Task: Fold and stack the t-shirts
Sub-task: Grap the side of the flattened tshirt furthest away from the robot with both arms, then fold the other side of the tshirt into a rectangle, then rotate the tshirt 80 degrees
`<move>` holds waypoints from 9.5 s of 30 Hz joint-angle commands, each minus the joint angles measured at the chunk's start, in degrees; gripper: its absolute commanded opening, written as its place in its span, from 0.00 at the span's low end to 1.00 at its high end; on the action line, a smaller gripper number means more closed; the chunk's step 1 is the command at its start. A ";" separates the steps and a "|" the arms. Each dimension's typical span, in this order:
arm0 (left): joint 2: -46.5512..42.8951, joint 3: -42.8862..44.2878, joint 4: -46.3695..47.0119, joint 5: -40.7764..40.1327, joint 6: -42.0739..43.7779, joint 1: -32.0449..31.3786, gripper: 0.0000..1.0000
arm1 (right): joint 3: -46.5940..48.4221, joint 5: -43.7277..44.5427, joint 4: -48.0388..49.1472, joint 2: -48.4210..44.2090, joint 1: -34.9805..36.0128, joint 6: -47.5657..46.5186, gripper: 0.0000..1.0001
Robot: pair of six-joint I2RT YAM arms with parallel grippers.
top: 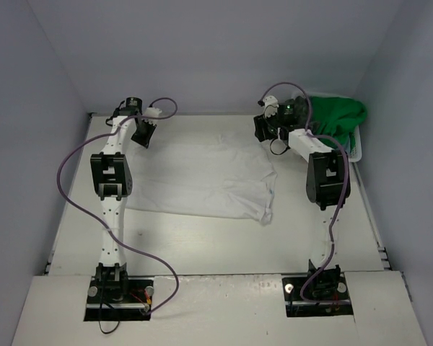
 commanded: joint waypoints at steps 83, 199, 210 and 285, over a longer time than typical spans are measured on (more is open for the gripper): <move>-21.76 -24.49 11.52 1.45 -6.02 -1.42 0.00 | 5.86 -4.62 3.00 -5.02 3.17 0.63 0.00; -68.09 -83.64 5.99 6.11 12.35 -1.77 0.25 | -32.29 10.67 -33.48 -28.49 26.20 -13.25 0.17; -64.92 -81.19 10.90 1.81 9.54 -1.86 0.24 | -33.26 11.19 -33.57 -29.38 26.20 -13.43 0.16; -53.58 -81.97 19.35 -1.45 2.51 -2.91 0.13 | -16.31 11.98 -31.46 -7.59 14.51 -15.80 0.08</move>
